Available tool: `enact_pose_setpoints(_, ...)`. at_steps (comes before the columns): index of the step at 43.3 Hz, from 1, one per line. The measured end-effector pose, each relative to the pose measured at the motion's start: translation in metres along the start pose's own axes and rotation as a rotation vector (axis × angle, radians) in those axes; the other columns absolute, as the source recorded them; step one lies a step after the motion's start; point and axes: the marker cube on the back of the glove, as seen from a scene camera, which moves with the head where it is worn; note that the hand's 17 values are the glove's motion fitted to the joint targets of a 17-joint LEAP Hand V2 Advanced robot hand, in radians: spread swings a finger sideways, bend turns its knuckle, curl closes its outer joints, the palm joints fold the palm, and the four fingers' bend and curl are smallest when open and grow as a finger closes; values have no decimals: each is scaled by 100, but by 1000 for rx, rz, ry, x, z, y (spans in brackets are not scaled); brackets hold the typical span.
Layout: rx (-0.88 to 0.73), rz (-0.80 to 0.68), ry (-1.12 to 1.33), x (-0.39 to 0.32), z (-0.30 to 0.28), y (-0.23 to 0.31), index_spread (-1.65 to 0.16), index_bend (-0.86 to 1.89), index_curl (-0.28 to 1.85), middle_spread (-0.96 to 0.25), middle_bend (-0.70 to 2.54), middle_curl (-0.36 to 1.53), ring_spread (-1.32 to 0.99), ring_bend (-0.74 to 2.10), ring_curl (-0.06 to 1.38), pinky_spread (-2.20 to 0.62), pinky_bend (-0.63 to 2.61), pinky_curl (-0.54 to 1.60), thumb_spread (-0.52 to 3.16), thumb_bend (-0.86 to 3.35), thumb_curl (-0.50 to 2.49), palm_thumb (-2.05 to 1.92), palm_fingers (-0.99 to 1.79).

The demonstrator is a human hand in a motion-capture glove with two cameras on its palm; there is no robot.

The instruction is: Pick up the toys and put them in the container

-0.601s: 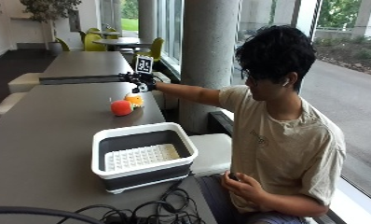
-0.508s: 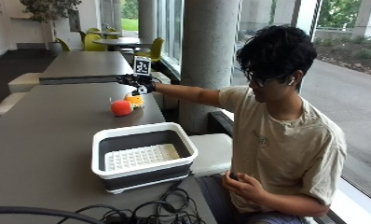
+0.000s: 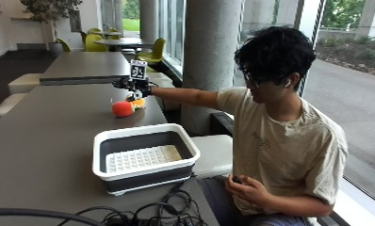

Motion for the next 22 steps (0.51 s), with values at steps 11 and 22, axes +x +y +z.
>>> enact_pose_setpoints(11, -197, 213, 114, 74, 42, -5, -27, -11, 9, -7, 15, 16, -6, 24, 13, -1, 97, 36, 127, -1, 15, 0, -31)
enact_pose_setpoints(22, -276, 443, 210, 131, 83, -11, -27, -9, 0, -3, 13, 20, -4, 25, 19, 0, 112, 40, 123, 0, 21, 7, -43)
